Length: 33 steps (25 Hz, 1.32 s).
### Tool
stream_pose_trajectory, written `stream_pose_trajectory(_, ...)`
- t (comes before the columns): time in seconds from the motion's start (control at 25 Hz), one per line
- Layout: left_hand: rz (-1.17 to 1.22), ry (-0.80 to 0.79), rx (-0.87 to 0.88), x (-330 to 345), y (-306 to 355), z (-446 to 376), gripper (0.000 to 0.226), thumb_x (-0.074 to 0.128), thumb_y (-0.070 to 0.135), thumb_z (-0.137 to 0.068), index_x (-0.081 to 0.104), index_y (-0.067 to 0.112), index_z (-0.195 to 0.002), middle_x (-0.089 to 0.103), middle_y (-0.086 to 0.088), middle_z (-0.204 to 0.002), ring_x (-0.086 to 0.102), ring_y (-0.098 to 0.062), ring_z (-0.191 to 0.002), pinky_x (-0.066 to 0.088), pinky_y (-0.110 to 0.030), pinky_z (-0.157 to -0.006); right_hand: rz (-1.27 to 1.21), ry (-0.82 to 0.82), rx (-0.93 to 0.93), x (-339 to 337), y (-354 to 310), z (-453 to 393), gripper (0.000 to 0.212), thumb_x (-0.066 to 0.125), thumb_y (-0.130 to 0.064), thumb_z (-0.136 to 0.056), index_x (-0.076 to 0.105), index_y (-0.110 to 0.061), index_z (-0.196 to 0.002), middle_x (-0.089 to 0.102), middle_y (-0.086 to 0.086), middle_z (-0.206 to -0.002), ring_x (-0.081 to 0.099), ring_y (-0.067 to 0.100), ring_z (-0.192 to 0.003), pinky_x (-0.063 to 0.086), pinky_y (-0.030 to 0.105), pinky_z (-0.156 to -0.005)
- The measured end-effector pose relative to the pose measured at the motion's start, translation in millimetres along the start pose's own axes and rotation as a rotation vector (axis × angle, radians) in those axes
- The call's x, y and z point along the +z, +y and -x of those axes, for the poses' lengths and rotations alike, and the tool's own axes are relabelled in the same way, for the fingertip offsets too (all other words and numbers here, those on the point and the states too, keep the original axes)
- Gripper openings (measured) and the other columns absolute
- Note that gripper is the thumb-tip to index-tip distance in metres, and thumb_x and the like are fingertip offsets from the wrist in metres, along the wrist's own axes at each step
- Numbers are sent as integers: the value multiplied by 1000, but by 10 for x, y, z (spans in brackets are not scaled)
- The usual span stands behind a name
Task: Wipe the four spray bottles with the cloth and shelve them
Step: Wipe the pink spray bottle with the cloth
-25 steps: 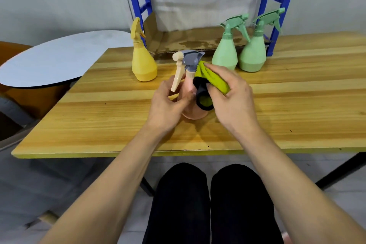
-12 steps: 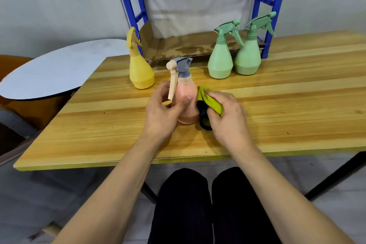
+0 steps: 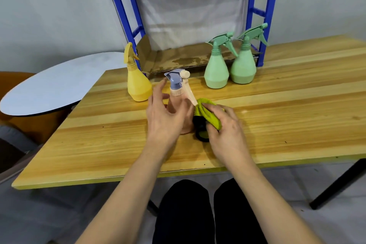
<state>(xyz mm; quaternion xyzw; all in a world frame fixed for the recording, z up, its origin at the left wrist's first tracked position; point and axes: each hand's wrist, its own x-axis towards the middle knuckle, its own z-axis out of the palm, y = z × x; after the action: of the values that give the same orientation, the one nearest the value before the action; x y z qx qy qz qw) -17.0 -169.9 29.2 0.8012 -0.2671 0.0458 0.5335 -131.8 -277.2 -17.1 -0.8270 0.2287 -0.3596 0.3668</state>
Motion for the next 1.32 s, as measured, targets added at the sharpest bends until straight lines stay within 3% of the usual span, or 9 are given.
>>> stream_pose_trajectory(0.16,108,-328,149,-355,-72,-135,27,51,25,-107,61,31,-132,70,21,-120,61,4,-116,48,-17,-98,-137,51,55,35,-60,-28,48,60,-10,-91,61,-34,-133,56,-7,-123,54,5,-112,39,11,-95)
stream_pose_trajectory(0.28,-5,-258,239,-346,-104,-129,27,54,29,-105,60,22,-131,72,13,-112,67,-2,-106,52,-18,-88,-332,108,75,185,-310,-80,36,64,-12,-90,67,-25,-124,61,-5,-115,57,6,-107,45,29,-100)
stream_pose_trajectory(0.44,-14,-148,253,-343,-177,-44,25,58,30,-104,59,19,-126,72,13,-102,71,-5,-93,56,-22,-79,-597,156,99,321,-574,-140,36,68,-7,-85,70,-24,-117,63,-4,-123,58,5,-118,45,28,-106)
stream_pose_trajectory(0.64,-28,-66,270,-301,-155,-6,24,60,27,-103,59,19,-126,64,25,-98,64,12,-88,46,-8,-74,-246,72,108,273,-265,-6,45,64,-6,-84,70,-21,-125,63,-1,-124,57,11,-117,42,26,-108)
stream_pose_trajectory(0.8,-27,-60,269,-288,-131,23,23,59,25,-104,58,17,-126,62,25,-97,60,18,-86,42,-3,-72,-313,72,46,212,-360,-140,40,65,-6,-84,72,-21,-120,65,-3,-118,60,11,-111,44,19,-100)
stream_pose_trajectory(0.96,-72,-67,245,-301,-114,-19,27,59,29,-103,58,16,-128,67,14,-103,62,11,-91,45,-6,-76,-212,22,-13,204,-212,-109,50,63,-2,-83,68,-22,-129,62,1,-120,59,12,-113,43,21,-104)
stream_pose_trajectory(1.08,-146,-175,184,-332,-102,-108,41,66,42,-93,61,17,-126,69,6,-116,65,-9,-102,52,-22,-85,-100,-33,19,164,-118,-74,55,64,-1,-85,64,-27,-132,59,0,-123,58,16,-116,43,26,-105)
stream_pose_trajectory(1.16,-200,-244,141,-356,-96,-153,41,70,42,-92,61,18,-125,68,5,-115,65,-16,-104,48,-19,-77,-33,-64,7,174,-132,-134,56,63,-2,-87,61,-29,-135,57,1,-128,57,19,-119,41,25,-104)
stream_pose_trajectory(1.32,-180,-149,146,-358,-133,-95,34,70,40,-94,60,22,-121,68,8,-109,66,-17,-100,44,-18,-72,236,-156,-60,203,-111,-388,55,60,-3,-87,60,-28,-137,48,9,-144,49,33,-128,38,37,-111)
